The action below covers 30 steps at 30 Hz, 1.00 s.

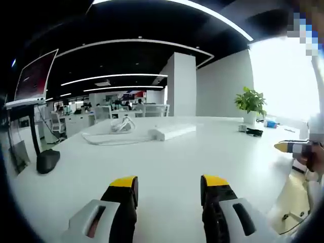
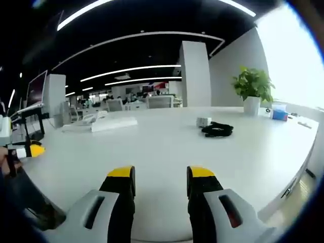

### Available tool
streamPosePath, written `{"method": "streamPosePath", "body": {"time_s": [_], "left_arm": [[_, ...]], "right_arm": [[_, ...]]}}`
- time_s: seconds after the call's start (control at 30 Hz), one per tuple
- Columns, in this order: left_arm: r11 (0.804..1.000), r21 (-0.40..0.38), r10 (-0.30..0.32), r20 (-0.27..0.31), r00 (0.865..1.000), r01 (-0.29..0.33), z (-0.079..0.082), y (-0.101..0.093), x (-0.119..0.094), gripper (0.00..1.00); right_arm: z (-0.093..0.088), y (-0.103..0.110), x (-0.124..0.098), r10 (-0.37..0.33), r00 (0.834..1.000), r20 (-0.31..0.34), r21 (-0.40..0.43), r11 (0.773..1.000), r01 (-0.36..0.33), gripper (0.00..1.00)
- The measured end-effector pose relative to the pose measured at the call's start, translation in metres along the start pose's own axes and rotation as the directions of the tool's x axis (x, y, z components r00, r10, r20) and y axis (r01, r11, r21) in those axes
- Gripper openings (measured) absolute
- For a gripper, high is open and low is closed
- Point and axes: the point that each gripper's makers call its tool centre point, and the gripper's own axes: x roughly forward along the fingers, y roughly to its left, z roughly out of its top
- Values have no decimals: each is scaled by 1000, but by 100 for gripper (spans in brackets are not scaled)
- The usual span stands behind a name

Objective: Straighten the power strip on the desk, plug the charger into it

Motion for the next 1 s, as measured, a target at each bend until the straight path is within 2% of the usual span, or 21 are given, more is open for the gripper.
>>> {"method": "streamPosePath", "body": {"time_s": [0.5, 0.77, 1.0], "left_arm": [[1000, -4, 0, -6, 1000, 0, -1, 0, 0, 51], [1000, 3, 1, 9, 1000, -1, 3, -1, -1, 51], [1000, 0, 0, -6, 1000, 0, -1, -1, 0, 51]], "right_arm": [[-1, 1, 0, 3, 1000, -2, 3, 1000, -3, 40], [0, 0, 0, -1, 1000, 2, 6, 1000, 1, 40], [-1, -1, -1, -3, 1000, -1, 6, 1000, 3, 40]]}}
